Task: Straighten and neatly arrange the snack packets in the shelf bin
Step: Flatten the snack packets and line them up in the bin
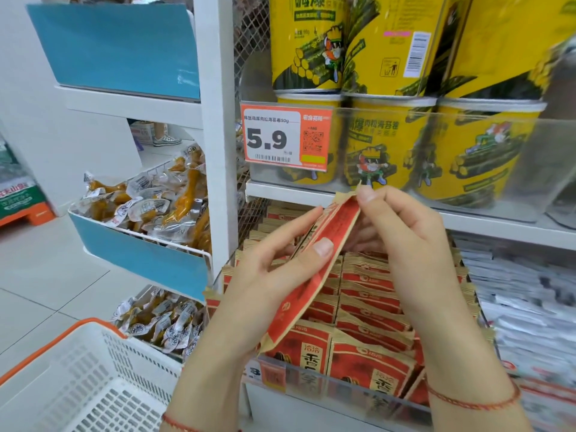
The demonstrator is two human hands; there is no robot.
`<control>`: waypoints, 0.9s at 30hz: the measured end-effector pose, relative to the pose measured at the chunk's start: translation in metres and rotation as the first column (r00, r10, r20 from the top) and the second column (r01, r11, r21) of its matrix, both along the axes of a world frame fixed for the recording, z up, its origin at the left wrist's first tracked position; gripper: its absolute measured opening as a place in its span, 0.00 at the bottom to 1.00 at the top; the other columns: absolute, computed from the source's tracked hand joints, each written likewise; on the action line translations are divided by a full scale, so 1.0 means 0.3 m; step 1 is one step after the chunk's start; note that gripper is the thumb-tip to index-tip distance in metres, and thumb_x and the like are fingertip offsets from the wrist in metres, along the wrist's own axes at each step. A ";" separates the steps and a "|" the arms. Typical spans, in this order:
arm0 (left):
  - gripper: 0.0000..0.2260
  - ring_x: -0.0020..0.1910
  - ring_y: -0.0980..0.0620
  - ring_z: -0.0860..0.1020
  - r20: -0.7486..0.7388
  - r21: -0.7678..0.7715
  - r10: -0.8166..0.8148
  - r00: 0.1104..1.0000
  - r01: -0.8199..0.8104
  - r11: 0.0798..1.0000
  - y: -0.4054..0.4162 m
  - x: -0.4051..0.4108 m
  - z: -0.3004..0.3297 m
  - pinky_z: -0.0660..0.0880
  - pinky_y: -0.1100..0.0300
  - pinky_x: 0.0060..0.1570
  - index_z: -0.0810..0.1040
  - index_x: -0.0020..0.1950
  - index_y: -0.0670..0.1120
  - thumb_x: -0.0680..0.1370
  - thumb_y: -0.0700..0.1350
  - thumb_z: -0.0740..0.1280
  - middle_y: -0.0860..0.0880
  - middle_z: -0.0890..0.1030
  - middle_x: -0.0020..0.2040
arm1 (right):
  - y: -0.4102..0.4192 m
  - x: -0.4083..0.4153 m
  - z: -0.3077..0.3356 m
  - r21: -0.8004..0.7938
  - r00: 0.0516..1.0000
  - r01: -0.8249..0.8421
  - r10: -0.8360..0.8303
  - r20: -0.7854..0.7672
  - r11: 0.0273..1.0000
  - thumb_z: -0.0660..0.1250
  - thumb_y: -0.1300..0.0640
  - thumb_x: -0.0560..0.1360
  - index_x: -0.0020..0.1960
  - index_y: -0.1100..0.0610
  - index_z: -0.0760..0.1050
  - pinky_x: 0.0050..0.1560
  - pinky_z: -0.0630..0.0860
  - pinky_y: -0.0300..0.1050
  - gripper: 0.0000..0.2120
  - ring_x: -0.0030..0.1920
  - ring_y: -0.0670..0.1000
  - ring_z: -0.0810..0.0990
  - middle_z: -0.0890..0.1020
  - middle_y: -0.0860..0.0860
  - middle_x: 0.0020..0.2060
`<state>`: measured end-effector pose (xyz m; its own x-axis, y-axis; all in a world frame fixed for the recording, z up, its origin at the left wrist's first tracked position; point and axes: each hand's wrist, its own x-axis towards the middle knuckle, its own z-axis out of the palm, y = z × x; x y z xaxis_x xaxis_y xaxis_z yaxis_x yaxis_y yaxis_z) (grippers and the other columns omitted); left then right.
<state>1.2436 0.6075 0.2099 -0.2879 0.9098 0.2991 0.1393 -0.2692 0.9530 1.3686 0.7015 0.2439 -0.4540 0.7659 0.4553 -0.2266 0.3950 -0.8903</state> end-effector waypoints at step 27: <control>0.31 0.41 0.57 0.77 0.509 0.059 0.456 0.730 -0.559 0.827 0.020 -0.057 -0.011 0.73 0.61 0.41 0.75 0.67 0.52 0.66 0.61 0.71 0.54 0.76 0.46 | -0.040 -0.046 -0.041 0.022 0.739 -0.440 0.347 0.577 0.898 0.70 0.34 0.62 0.40 0.51 0.80 0.49 0.80 0.53 0.21 0.41 0.52 0.83 0.84 0.50 0.37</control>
<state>1.2264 0.6135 0.2067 -0.8361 0.5234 0.1644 -0.1233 -0.4713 0.8733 1.3548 0.6894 0.2316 -0.9046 0.4070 0.1265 0.1136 0.5163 -0.8488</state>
